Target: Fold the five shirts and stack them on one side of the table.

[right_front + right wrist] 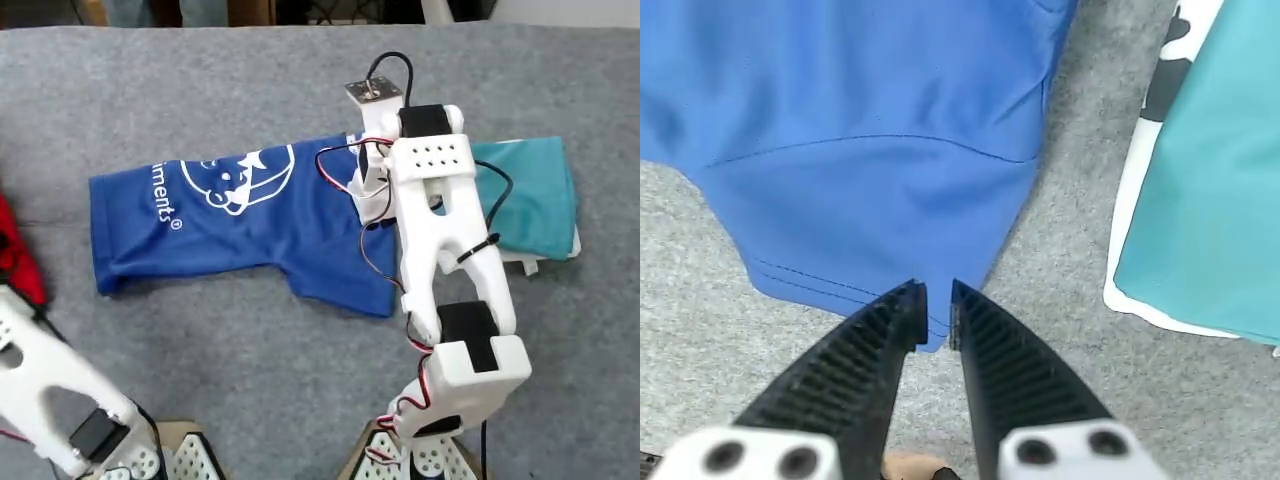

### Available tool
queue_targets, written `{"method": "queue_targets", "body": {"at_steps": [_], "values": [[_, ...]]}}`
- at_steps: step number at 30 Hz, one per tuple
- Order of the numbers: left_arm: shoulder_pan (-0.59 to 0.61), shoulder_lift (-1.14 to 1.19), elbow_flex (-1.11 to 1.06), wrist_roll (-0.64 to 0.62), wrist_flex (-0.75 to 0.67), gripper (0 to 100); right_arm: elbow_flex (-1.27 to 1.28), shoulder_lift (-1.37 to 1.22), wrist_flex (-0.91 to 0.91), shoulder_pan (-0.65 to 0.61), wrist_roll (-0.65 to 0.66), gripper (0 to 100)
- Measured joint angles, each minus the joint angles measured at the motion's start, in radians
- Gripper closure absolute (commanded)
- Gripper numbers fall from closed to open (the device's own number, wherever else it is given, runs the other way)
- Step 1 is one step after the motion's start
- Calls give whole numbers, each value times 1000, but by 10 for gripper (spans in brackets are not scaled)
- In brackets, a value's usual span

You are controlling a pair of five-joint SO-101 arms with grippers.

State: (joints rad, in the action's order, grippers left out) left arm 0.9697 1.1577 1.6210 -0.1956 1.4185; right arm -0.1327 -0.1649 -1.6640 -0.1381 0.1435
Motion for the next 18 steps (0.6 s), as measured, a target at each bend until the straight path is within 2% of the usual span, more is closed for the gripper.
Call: {"method": "queue_targets", "body": {"at_steps": [4, 11, 18], "values": [[-34, -94, 0, -26, 109, 799, -3, 0, 23, 0, 0, 942], [-207, -245, 0, -34, 278, 803, -61, -3, 107, 0, 0, 942], [-334, -362, 0, -34, 338, 932, -184, -101, 281, 0, 0, 942]]}}
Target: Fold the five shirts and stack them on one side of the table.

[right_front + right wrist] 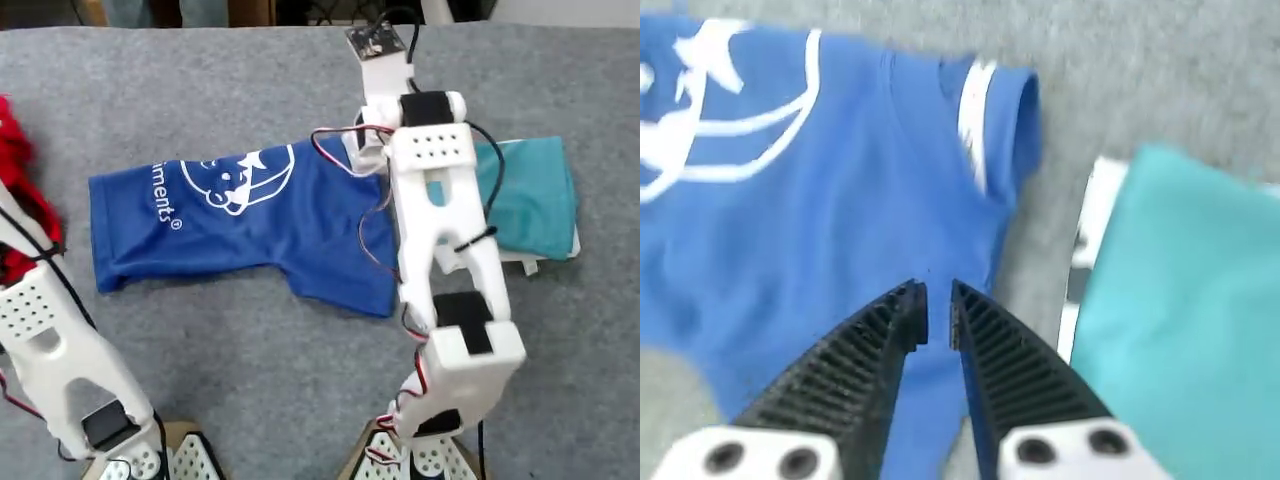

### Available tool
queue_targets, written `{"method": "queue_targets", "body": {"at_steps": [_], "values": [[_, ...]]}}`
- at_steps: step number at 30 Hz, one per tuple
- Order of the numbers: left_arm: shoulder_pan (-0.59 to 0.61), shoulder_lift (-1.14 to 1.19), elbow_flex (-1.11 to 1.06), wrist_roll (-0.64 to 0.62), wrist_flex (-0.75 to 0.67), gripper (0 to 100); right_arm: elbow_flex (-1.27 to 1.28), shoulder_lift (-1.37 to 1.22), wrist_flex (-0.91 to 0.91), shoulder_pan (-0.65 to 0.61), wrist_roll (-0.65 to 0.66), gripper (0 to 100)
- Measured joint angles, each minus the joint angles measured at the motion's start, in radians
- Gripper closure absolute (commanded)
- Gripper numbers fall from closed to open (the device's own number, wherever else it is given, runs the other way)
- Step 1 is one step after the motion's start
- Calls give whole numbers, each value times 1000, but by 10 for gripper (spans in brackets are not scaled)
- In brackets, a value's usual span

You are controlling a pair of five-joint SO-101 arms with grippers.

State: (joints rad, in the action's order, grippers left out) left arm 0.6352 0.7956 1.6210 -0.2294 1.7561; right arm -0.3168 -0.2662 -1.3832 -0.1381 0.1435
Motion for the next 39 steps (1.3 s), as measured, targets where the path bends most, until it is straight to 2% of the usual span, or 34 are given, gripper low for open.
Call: {"method": "queue_targets", "body": {"at_steps": [3, 6, 11, 14, 19, 21, 26, 32, 39], "values": [[-15, -32, 0, 9, 2, 907, -84, -115, 25, 0, -2, 942], [8, -38, 0, 5, 2, 825, -209, -239, 0, 0, 0, 942], [130, -43, -77, -163, 2, 798, -479, -422, -68, 2, 0, 942], [133, -43, -123, -141, 2, 798, -624, -532, -72, 8, 0, 942], [12, -95, -192, -40, 2, 799, -848, -723, -72, 32, 0, 942], [-64, -153, -270, -15, 2, 809, -933, -786, -77, 31, 0, 942], [-213, -232, -598, -6, -3, 910, -1099, -891, -78, 34, 0, 942], [-221, -232, -964, -6, -149, 909, -1174, -948, -78, 32, 0, 942], [-163, -232, -1129, -6, -330, 912, -1177, -1000, -78, 32, 0, 942]]}}
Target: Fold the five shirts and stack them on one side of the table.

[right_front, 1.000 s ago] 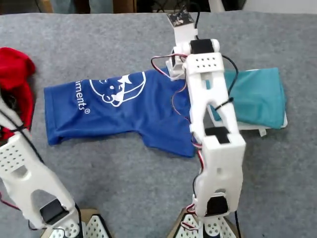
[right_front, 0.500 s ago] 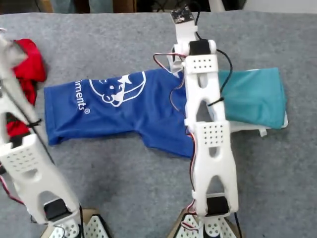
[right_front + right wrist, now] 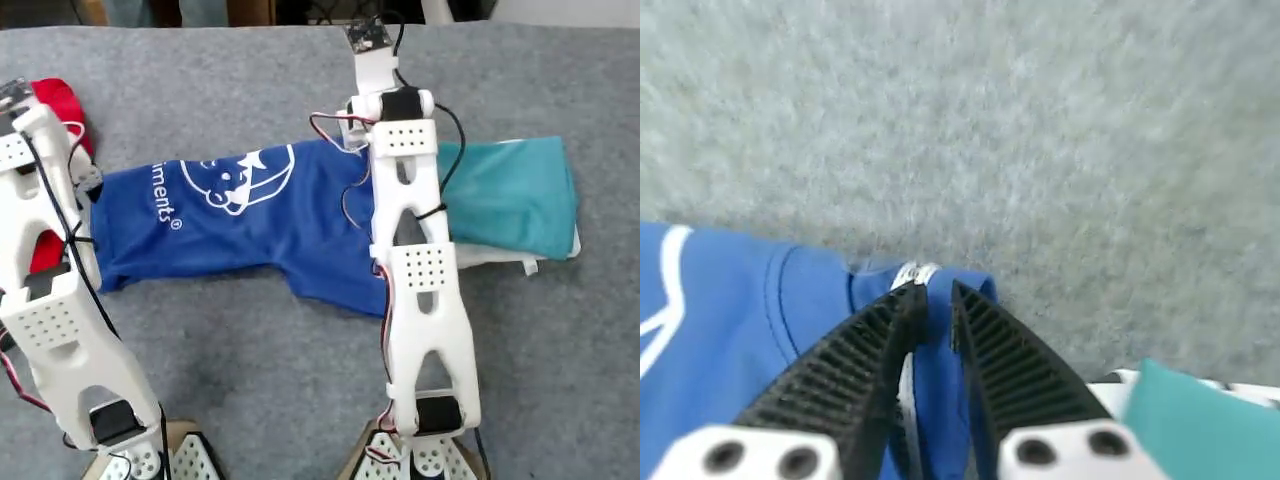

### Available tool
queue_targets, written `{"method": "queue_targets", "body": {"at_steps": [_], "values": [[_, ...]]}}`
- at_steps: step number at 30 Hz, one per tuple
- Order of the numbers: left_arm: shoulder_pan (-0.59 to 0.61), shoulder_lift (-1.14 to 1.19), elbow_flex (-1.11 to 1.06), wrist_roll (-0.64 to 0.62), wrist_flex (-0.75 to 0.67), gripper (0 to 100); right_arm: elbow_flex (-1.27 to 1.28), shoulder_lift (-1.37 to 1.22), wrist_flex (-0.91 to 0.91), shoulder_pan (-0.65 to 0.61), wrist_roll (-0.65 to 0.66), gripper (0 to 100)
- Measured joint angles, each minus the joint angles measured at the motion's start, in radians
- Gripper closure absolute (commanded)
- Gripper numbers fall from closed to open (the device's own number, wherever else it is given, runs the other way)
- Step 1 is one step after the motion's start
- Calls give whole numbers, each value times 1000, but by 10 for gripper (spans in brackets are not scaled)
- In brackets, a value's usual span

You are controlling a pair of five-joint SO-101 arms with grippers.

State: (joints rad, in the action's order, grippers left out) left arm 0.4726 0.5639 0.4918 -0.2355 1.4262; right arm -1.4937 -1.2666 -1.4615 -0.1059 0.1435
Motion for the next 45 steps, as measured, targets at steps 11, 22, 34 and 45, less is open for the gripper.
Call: {"method": "queue_targets", "body": {"at_steps": [11, 22, 34, 45], "values": [[11, 0, -264, 0, -272, 913, -9, -106, 3, 2, 60, 942], [31, -83, -66, -3, -94, 912, -20, -112, 0, 2, 69, 942], [-92, 129, 28, -2, -239, 911, -20, -112, 0, 2, 69, 942], [-52, 284, 149, -3, -241, 914, -20, -114, 0, 2, 69, 942]]}}
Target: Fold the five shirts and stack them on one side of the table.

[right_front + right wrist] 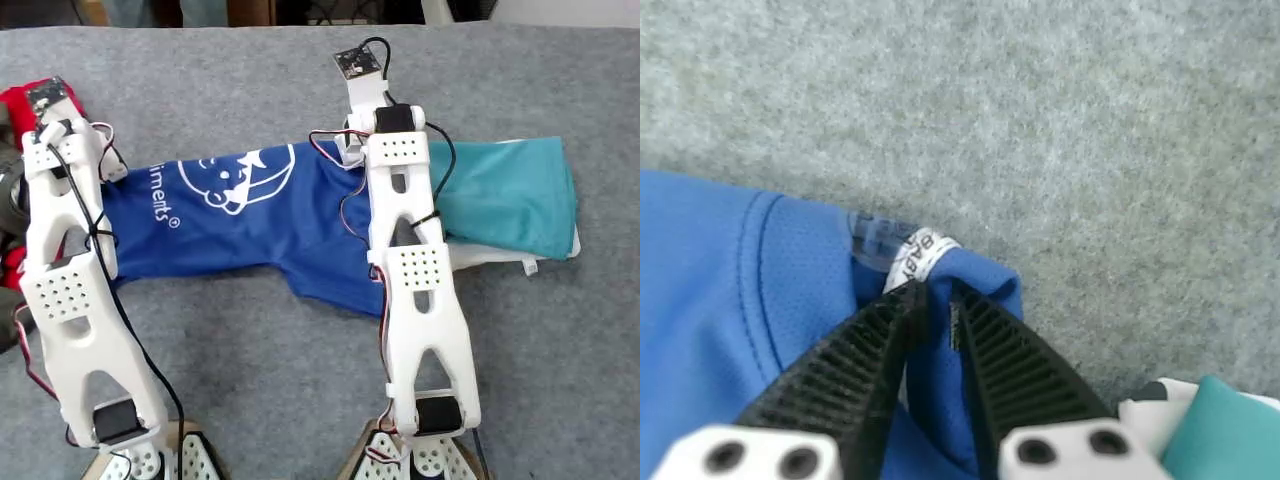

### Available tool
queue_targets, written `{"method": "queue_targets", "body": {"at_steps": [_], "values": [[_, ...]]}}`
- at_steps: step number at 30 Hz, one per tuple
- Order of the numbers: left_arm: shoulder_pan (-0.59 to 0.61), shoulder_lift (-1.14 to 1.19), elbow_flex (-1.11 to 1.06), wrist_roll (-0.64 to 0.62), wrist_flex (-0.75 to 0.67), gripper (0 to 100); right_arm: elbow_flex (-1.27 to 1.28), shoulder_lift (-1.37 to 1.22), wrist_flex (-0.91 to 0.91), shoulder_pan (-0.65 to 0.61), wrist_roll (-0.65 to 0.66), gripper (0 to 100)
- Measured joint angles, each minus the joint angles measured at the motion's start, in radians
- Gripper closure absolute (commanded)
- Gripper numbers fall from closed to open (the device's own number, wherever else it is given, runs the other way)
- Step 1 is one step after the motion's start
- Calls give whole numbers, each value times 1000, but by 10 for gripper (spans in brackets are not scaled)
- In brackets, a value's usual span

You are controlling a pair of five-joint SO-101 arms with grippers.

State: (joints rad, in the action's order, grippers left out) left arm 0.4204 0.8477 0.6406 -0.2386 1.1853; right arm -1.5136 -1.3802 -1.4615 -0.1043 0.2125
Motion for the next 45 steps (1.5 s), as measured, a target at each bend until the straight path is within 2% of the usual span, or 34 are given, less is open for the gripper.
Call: {"method": "queue_targets", "body": {"at_steps": [6, 10, 18, 24, 29, 33, 38, 41, 45], "values": [[12, 3, 17, 5, 21, 915, 0, 0, 0, 0, 0, 942], [21, 5, 34, 5, 46, 955, 0, 0, 2, 0, 0, 942], [28, 8, 164, 51, 252, 955, -2, 0, 11, 0, 2, 942], [-69, 8, 336, 106, 364, 855, -58, -3, -18, 0, 2, 942], [-84, 8, 565, 112, 517, 899, -110, 8, -38, 0, 2, 942], [-72, 8, 637, 195, 562, 952, -112, 78, -87, 0, 2, 942], [-43, -37, 565, 292, 569, 954, -112, 203, -187, 0, 3, 942], [-28, -141, 393, 301, 569, 954, -112, 264, -278, 0, 3, 942], [-25, -321, 101, 316, 562, 954, -52, 339, -296, 0, 3, 942]]}}
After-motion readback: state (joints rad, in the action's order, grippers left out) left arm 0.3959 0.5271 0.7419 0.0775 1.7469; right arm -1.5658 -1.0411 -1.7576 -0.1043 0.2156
